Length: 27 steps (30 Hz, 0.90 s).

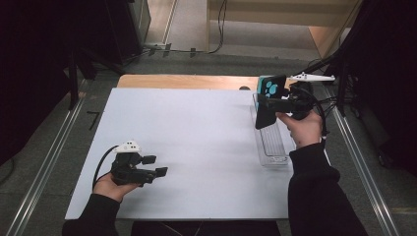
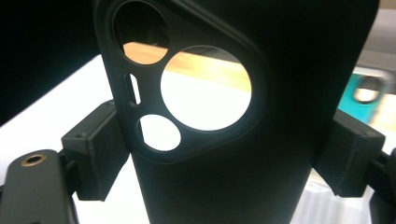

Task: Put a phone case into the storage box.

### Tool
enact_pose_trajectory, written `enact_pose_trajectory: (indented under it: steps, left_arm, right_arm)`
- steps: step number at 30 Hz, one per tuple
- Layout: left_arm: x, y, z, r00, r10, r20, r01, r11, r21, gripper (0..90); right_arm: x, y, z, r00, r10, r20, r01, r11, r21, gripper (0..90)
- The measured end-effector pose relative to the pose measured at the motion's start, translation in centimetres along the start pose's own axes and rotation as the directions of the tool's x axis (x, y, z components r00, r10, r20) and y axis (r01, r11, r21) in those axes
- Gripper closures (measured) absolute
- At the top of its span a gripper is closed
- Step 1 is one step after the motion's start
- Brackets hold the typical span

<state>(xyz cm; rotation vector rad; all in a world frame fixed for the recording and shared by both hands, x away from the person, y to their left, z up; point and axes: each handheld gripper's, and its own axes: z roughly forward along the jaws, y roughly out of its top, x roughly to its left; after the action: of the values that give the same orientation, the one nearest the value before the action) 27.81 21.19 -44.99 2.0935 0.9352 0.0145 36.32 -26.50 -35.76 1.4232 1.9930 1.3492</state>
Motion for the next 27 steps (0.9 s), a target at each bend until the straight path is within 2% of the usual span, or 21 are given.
enact_pose_trajectory:
  steps: [4, 10, 13, 17, 19, 24, 27]
  left_arm:
    - [-0.1, 0.1, 0.1, 0.9999, 0.009, 0.005, -0.009, 1.0000, 0.001, 29.7]
    - [0.0, 0.0, 0.3, 1.0000, 0.002, 0.007, -0.002, 1.0000, 0.007, 29.8]
    - [0.0, 0.0, 0.4, 1.0000, 0.005, 0.009, -0.005, 1.0000, 0.008, 29.8]
    - [0.0, 0.1, 0.4, 0.9999, 0.006, 0.013, -0.006, 0.9999, 0.012, 29.8]
    - [-0.1, 0.1, 0.4, 0.9999, 0.007, 0.012, -0.007, 0.9999, 0.011, 29.8]
    - [-0.2, 0.1, 0.5, 0.9998, 0.011, 0.018, -0.011, 0.9998, 0.014, 29.8]
    - [-0.2, 0.1, 0.6, 0.9996, 0.017, 0.024, -0.017, 0.9997, 0.020, 29.8]
  right_arm:
    - [-1.5, 0.1, 0.5, 0.9977, 0.042, 0.053, -0.041, 0.999, -0.014, 12.7]
    - [-3.6, 0.1, 1.7, 0.9884, 0.067, 0.136, -0.068, 0.998, -0.001, 12.7]
    - [-4.5, -0.1, 2.5, 0.9843, 0.095, 0.149, -0.097, 0.995, 0.003, 12.7]
    - [-5.0, -0.2, 4.1, 0.9788, 0.089, 0.185, -0.094, 0.995, 0.016, 12.7]
    - [-5.4, -0.2, 4.9, 0.9766, 0.110, 0.185, -0.116, 0.993, 0.023, 12.6]
    - [-6.2, -0.3, 6.7, 0.9698, 0.119, 0.213, -0.128, 0.991, 0.029, 12.5]
    - [-6.4, -0.5, 7.7, 0.9636, 0.109, 0.244, -0.120, 0.992, 0.031, 12.3]
